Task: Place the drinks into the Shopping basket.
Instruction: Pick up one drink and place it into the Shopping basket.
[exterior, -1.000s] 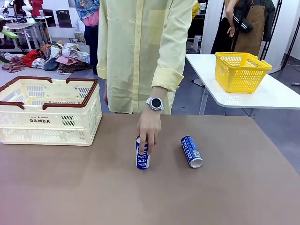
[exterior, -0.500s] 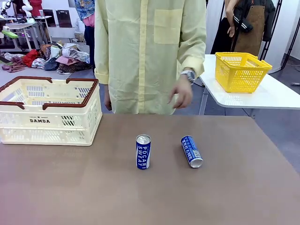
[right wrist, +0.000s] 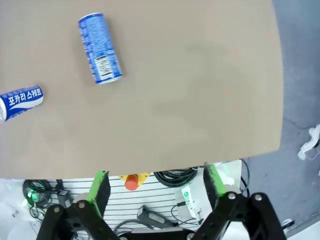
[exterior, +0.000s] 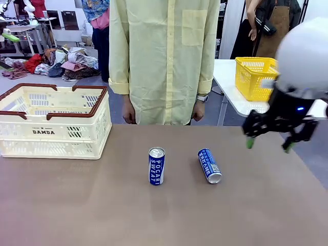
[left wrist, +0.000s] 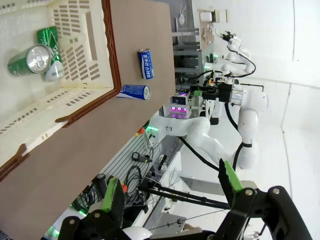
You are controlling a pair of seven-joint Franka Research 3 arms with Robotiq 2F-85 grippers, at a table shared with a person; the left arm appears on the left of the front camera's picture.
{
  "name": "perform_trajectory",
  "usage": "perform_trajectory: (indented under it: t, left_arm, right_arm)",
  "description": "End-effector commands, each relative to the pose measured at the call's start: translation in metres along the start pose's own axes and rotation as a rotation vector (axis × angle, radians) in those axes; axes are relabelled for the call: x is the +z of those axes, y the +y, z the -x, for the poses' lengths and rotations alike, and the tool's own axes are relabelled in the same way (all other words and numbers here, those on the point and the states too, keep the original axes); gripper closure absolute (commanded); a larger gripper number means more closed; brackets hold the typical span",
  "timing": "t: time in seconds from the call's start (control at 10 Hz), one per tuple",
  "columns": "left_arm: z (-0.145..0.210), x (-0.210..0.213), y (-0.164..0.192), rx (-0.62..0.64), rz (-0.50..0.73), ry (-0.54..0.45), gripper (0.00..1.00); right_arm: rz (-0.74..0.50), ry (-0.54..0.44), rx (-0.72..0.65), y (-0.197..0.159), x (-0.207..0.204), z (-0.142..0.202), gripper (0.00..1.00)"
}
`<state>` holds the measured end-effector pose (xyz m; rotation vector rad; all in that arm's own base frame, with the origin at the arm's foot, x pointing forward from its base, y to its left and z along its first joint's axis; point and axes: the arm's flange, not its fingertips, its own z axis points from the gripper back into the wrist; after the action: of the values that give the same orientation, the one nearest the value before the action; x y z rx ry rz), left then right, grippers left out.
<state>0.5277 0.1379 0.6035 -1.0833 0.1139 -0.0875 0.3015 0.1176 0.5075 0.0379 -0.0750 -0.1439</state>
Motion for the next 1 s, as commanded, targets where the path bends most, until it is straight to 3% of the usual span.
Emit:
perform_trajectory:
  t: [0.0, 0.2, 0.5, 0.9]
  left_arm:
    - [0.002, 0.001, -0.004, 0.002, 0.014, 0.0, 0.0]
    - [0.002, 0.001, -0.004, 0.002, 0.014, 0.0, 0.0]
    - [0.002, 0.001, -0.004, 0.002, 0.014, 0.0, 0.0]
    - [0.002, 0.001, -0.004, 0.002, 0.014, 0.0, 0.0]
  right_arm:
    - [0.043, -0.053, 0.053, 0.038, -0.022, -0.017, 0.0]
    - [0.047, -0.115, 0.118, 0.081, -0.061, -0.033, 0.0]
    - [0.052, -0.037, 0.146, 0.106, -0.122, -0.097, 0.0]
    - [0.044, 0.05, 0.146, 0.115, -0.189, -0.141, 0.0]
